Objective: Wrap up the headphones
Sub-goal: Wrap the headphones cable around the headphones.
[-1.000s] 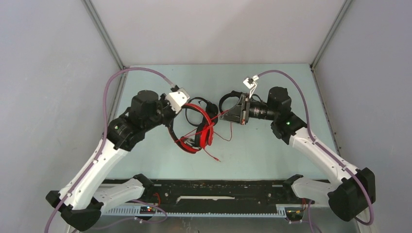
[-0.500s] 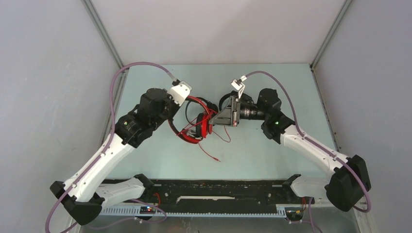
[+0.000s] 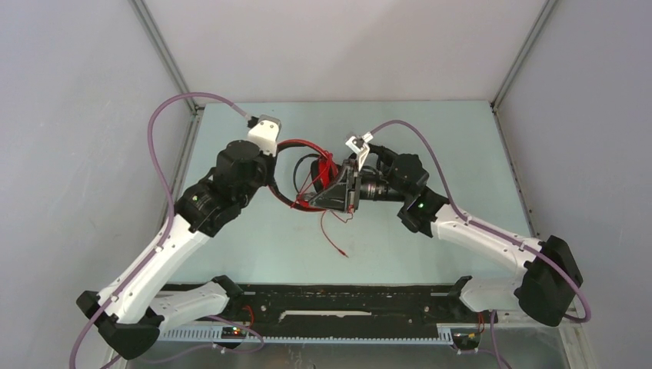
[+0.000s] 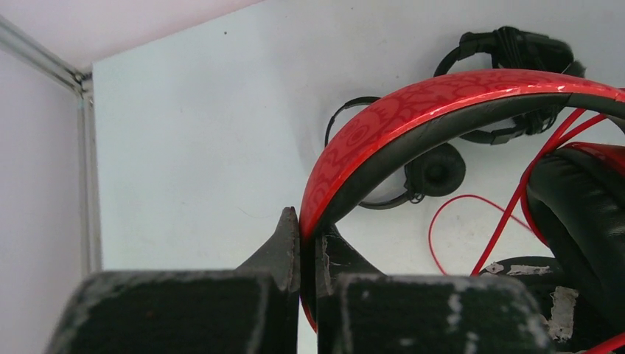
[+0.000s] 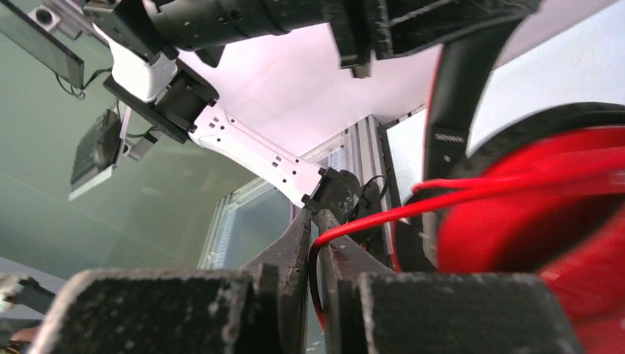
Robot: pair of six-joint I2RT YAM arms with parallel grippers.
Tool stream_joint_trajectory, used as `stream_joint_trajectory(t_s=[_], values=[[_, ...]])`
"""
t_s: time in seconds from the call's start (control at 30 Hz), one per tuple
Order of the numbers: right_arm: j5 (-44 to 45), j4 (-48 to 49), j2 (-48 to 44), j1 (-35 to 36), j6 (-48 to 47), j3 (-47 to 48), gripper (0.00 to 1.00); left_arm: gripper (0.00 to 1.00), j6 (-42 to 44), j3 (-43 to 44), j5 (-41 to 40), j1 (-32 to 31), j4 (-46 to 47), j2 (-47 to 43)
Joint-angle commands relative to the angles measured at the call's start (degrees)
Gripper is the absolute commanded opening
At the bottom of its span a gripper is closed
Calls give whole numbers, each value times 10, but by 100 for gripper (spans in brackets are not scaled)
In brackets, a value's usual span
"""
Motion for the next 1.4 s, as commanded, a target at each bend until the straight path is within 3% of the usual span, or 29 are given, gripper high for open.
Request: stream_joint_trajectory(t_s=[0.0,0.3,0.73,1.1,1.37], values=[[44,17,-11,41,-114,28,10,0,-124,-14,-42,2,48,-6],[163,-51,-4,120,-316,27,10,0,-248,-31,-40,2,72,-7],[277,85,-20,175,-512,-101,12,0,-349,1,27,2,84,-33],[394,236,14,204,-564,-182,12,0,-389,29,55,3,85,-54],[430,340,69,208,-582,-210,15,0,-396,56,76,3,66,-63]])
